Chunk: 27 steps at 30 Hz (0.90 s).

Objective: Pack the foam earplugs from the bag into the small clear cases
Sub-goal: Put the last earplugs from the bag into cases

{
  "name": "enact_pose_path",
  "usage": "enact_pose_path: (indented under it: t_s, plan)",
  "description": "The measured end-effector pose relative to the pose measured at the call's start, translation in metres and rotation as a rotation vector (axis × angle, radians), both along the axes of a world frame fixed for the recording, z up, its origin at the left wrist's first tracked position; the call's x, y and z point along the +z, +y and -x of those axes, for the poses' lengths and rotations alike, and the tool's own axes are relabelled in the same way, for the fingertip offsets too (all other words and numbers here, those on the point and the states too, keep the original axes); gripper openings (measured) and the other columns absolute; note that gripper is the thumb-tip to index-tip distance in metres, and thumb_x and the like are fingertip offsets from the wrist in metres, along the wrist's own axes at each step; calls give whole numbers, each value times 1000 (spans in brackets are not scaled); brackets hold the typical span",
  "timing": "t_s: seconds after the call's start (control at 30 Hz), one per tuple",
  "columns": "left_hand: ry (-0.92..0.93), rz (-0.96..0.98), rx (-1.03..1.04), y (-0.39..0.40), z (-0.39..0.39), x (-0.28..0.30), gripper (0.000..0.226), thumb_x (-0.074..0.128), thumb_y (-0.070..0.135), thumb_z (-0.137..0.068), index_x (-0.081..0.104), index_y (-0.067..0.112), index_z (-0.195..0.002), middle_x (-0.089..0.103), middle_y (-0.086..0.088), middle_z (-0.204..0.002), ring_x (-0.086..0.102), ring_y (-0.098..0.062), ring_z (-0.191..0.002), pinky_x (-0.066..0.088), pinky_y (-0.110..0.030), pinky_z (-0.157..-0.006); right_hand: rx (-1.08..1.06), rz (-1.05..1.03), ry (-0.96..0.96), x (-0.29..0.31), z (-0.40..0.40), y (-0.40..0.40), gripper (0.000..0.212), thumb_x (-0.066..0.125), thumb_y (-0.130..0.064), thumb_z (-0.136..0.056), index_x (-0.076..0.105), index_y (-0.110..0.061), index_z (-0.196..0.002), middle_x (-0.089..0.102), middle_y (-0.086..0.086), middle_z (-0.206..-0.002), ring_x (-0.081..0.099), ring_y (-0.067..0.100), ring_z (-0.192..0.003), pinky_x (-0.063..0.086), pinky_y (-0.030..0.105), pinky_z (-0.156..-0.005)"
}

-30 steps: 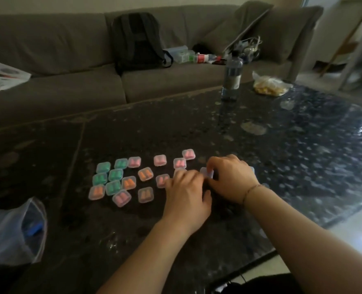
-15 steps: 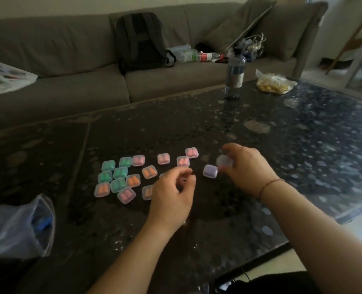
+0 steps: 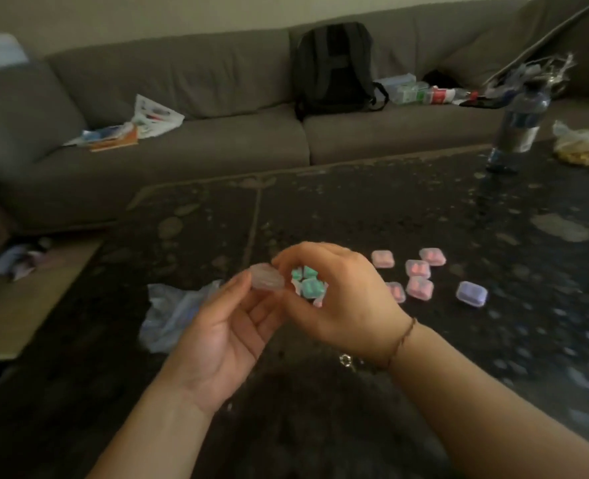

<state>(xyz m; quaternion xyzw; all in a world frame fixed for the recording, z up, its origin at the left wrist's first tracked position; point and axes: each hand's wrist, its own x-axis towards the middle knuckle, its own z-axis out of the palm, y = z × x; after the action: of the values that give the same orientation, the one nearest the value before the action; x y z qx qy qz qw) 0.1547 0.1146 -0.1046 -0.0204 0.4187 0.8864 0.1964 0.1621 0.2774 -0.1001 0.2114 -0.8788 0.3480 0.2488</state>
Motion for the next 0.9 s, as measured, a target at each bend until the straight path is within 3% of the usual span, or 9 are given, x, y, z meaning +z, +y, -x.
enact_pose_path:
  t_s: [0.1,0.27,0.33,0.5,0.63,0.77,0.9]
  plan:
    - [41,-23,47,-21,6,0,25,60,20,-85,76,5,-98,75,-16,-112,75,-23,-102,62,-32,-80,1,76,54,-5,9,-31,14,65,-32,-88,61,-22,-97,69,-7,-93,66,8,-79,54,35,-63]
    - [-67,-67,96,-42,9,-5,34,63,19,-87,68,-1,-114,74,-20,-116,74,-27,-107,61,-38,-92,-71,-16,88,-15,18,-58,20,60,-38,-92,64,-22,-103,69,-11,-88,66,8,-73,55,35,-58]
    - [-94,-67,106,-49,8,-7,37,65,18,-84,68,-1,-116,74,-20,-116,74,-27,-107,61,-37,-89,-62,-44,63,-17,19,-62,21,58,-39,-93,65,-23,-105,68,-13,-87,65,5,-73,56,30,-59]
    - [-101,18,148,-60,2,-12,13,67,14,-83,78,8,-86,78,-13,-97,77,-19,-86,60,-29,-72,-118,-182,76,-23,22,-71,29,49,-47,-92,66,-25,-99,67,-13,-84,65,6,-67,55,30,-52]
    - [-99,25,188,-65,-5,-18,14,65,14,-87,75,7,-93,78,-14,-97,77,-20,-86,62,-27,-69,-124,-213,68,-30,22,-82,27,49,-47,-89,65,-25,-91,65,-12,-78,63,8,-62,53,31,-49]
    - [-77,82,201,-71,-10,-22,19,66,17,-85,76,9,-99,78,-13,-105,76,-19,-92,57,-30,-77,-108,-207,37,-33,20,-86,27,47,-48,-89,64,-26,-89,64,-12,-76,63,8,-62,53,31,-50]
    - [-38,203,110,-78,-14,-21,24,65,18,-89,73,11,-111,78,-11,-106,75,-17,-90,51,-33,-81,-136,-63,-5,-32,18,-86,29,43,-50,-91,60,-28,-93,63,-13,-76,63,6,-63,54,30,-52]
